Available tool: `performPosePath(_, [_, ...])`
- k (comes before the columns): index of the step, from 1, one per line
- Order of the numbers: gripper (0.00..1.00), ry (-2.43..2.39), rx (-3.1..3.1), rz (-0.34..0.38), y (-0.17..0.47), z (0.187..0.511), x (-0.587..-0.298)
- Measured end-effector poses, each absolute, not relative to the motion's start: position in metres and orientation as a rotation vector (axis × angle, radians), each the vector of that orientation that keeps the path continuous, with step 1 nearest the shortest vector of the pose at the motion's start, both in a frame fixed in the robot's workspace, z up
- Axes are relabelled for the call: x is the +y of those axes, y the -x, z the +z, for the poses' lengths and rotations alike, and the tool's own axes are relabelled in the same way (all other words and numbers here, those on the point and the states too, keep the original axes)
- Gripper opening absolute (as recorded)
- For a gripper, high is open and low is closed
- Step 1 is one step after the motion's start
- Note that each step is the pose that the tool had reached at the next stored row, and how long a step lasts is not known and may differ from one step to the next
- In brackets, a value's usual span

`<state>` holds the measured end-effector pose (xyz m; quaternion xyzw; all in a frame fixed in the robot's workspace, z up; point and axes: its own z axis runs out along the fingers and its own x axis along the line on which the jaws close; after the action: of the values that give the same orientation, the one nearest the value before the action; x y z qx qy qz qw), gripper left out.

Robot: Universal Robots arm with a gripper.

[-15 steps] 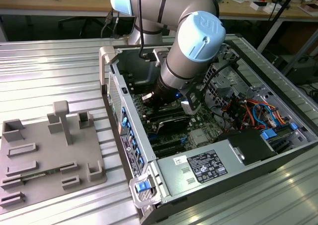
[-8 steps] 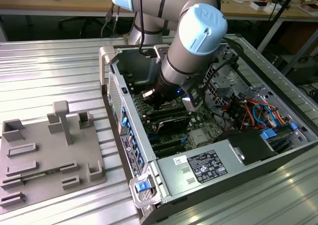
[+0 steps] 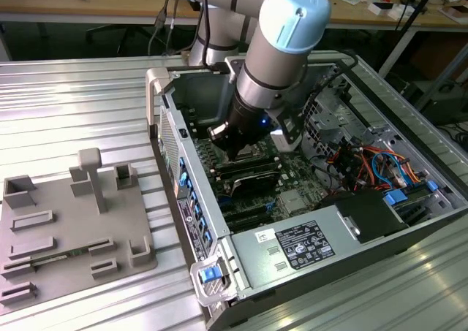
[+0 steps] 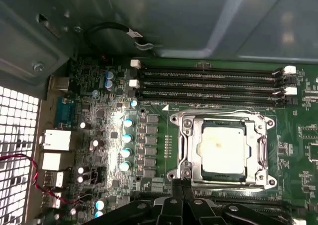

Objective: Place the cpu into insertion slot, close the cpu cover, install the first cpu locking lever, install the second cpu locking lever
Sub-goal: 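Install the second cpu locking lever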

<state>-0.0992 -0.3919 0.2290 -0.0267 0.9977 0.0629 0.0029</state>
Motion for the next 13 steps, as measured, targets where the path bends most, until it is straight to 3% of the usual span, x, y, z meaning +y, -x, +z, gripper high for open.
performPosePath(13, [0.11,0.084,3.131,0.161,0.0991,0.2339,-0.3899])
